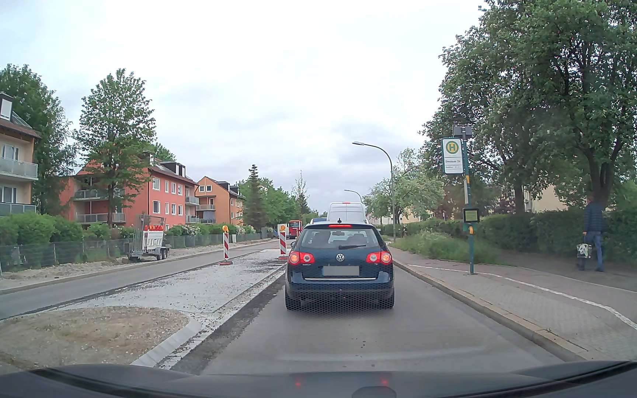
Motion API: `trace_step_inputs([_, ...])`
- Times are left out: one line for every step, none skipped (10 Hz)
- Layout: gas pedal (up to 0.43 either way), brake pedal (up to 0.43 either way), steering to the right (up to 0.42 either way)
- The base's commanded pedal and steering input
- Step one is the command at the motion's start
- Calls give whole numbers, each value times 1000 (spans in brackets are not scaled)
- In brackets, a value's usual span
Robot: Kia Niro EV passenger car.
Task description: Follow the waypoints while adhering to traffic rules and regulations
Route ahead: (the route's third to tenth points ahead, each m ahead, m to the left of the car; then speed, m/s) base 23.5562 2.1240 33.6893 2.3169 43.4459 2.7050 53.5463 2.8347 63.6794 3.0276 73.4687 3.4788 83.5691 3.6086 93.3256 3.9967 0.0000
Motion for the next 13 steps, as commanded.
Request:
trace_step_inputs([0,256,-12])
trace_step_inputs([0,262,-11])
trace_step_inputs([0,256,-11])
trace_step_inputs([0,256,-11])
trace_step_inputs([0,262,-11])
trace_step_inputs([0,256,-11])
trace_step_inputs([0,256,-11])
trace_step_inputs([0,262,-11])
trace_step_inputs([0,256,-11])
trace_step_inputs([0,256,-11])
trace_step_inputs([0,256,-11])
trace_step_inputs([0,256,-11])
trace_step_inputs([0,256,-11])
